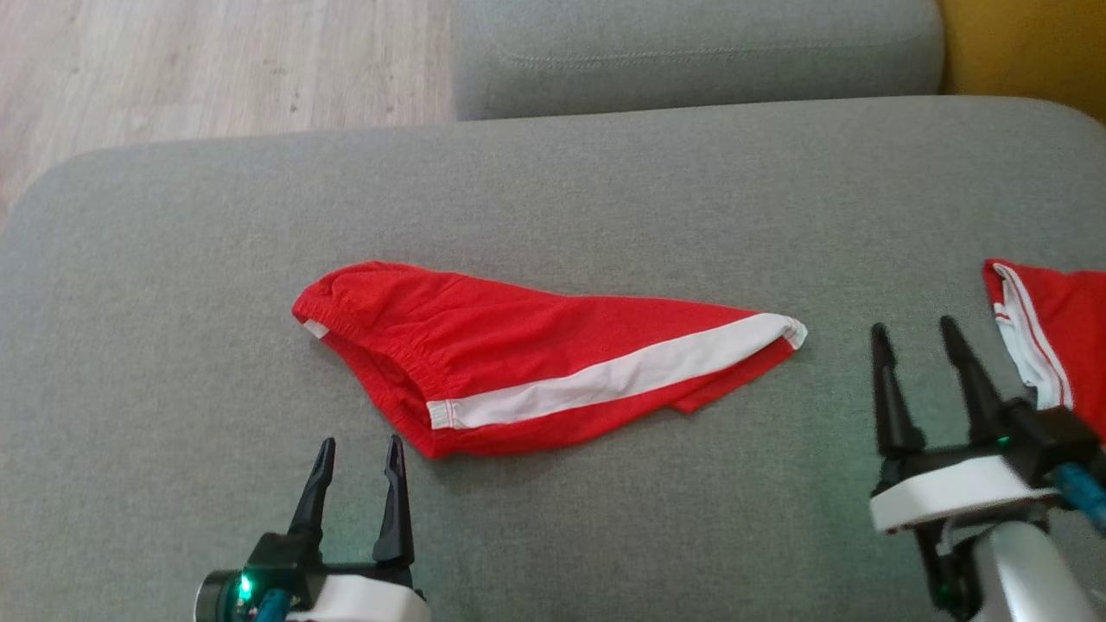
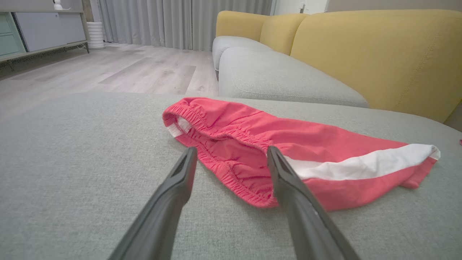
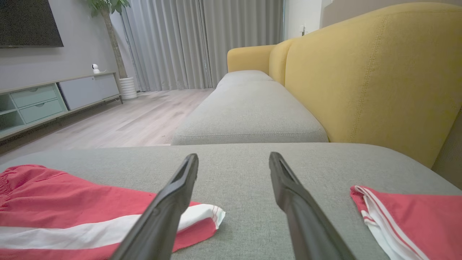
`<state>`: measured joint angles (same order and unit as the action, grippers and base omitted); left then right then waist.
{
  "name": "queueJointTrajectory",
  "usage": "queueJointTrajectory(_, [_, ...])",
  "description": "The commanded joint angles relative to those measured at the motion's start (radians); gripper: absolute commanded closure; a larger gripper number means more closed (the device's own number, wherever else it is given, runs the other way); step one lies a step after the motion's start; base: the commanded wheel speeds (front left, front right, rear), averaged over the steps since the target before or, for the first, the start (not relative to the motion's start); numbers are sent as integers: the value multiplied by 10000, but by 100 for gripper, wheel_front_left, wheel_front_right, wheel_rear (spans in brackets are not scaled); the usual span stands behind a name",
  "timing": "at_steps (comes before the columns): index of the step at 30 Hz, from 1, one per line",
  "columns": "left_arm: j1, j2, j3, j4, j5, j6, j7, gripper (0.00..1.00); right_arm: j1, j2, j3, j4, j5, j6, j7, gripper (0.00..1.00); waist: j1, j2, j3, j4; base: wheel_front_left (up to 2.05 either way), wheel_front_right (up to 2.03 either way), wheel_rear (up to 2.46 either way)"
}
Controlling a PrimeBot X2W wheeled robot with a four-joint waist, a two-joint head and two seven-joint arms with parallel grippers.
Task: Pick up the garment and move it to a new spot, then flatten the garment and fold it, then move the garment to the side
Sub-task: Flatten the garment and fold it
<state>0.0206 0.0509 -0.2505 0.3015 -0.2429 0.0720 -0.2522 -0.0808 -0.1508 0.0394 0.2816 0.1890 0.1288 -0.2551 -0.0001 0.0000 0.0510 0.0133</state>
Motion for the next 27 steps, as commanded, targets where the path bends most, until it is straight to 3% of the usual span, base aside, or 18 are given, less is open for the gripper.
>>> queueJointTrajectory(1, [-309, -7, 416, -359, 162, 86, -95, 0, -133, 75, 170, -306, -205, 19, -66, 0, 1, 0, -82, -70, 0, 0, 0])
queueJointTrajectory(8, [-94, -7, 525, -279, 241, 156, -95, 0, 189, 668, 303, 325, -617, 19, -66, 0, 1, 0, -296, -198, 0, 0, 0])
queueJointTrajectory(16, [-129, -7, 449, -209, 153, 62, -95, 0, 87, 831, 482, 518, -557, 19, -66, 0, 1, 0, -227, -216, 0, 0, 0])
queueJointTrajectory(27, [-1145, -7, -475, 1076, -1918, -1264, -95, 0, -92, 716, 776, 806, -291, 19, -66, 0, 1, 0, 202, -382, 0, 0, 0])
